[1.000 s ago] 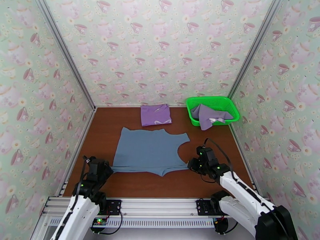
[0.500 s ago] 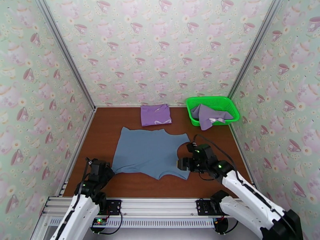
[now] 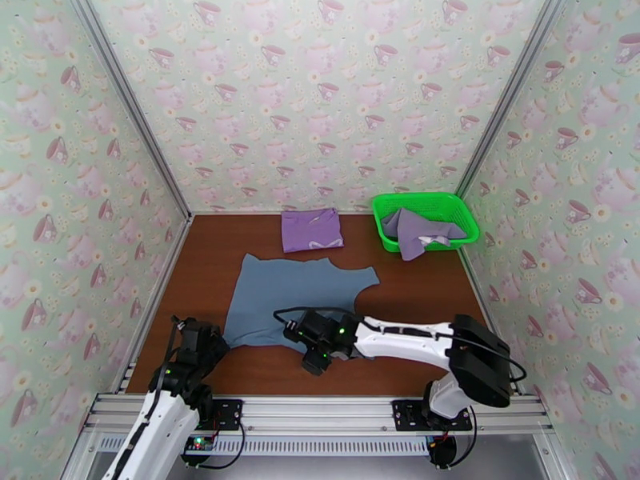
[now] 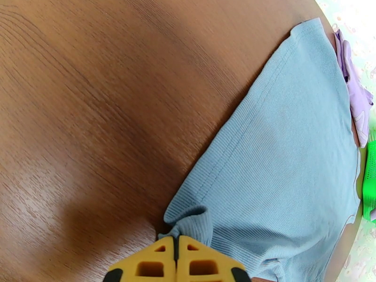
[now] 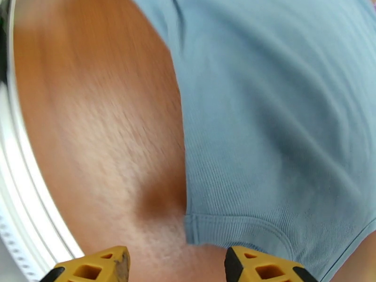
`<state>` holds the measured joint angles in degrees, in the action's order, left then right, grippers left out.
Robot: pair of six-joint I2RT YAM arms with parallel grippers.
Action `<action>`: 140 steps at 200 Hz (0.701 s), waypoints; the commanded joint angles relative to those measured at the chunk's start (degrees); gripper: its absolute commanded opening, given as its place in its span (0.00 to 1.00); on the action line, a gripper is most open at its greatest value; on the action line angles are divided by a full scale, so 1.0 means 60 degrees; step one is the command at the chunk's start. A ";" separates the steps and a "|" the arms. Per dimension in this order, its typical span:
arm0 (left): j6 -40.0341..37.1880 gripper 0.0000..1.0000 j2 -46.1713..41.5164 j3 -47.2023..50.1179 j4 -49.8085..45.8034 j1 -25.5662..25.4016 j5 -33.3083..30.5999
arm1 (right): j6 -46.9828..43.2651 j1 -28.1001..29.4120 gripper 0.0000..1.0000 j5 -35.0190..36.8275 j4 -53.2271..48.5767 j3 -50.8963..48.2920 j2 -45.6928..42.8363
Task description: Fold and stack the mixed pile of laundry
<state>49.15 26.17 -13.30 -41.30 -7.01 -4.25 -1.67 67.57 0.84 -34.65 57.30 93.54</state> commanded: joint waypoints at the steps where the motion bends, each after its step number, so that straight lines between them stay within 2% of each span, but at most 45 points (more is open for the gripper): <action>1: 0.0086 0.00 -0.0059 0.0150 0.0072 -0.0050 0.0167 | -0.0632 0.0258 0.56 0.0419 -0.0057 0.0438 0.0475; 51: 0.0087 0.00 -0.0055 0.0166 0.0083 -0.0050 0.0181 | -0.0340 0.0296 0.43 0.0924 0.0169 0.0618 0.1381; 72: 0.0086 0.00 -0.0057 0.0140 0.0072 -0.0052 0.0194 | -0.0200 0.0296 0.30 0.1152 0.0047 0.0668 0.1653; 85: 0.0071 0.00 -0.0059 0.0137 0.0036 -0.0060 0.0208 | -0.0086 0.0310 0.17 0.1217 -0.0083 0.0636 0.1692; 100: 0.0073 0.00 -0.0099 0.0088 -0.0078 -0.0050 0.0224 | 0.0021 0.0378 0.09 0.1178 -0.0214 0.0560 0.1548; 108: 0.0071 0.00 -0.0134 0.0030 -0.0185 -0.0056 0.0251 | 0.0067 0.0434 0.00 0.1171 -0.0308 0.0508 0.1439; 126: 0.0141 0.00 -0.0229 -0.0104 -0.0572 -0.0053 0.0226 | 0.0243 0.0526 0.00 0.0968 -0.0675 0.0482 0.1191; 140: 0.0213 0.10 -0.0309 -0.0228 -0.0890 -0.0049 0.0210 | 0.0335 0.0614 0.00 0.0776 -0.1038 0.0493 0.1045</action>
<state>49.43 25.45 -13.21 -42.48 -7.11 -3.81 -1.50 70.08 7.46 -35.35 60.62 101.49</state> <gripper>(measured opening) 0.053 0.054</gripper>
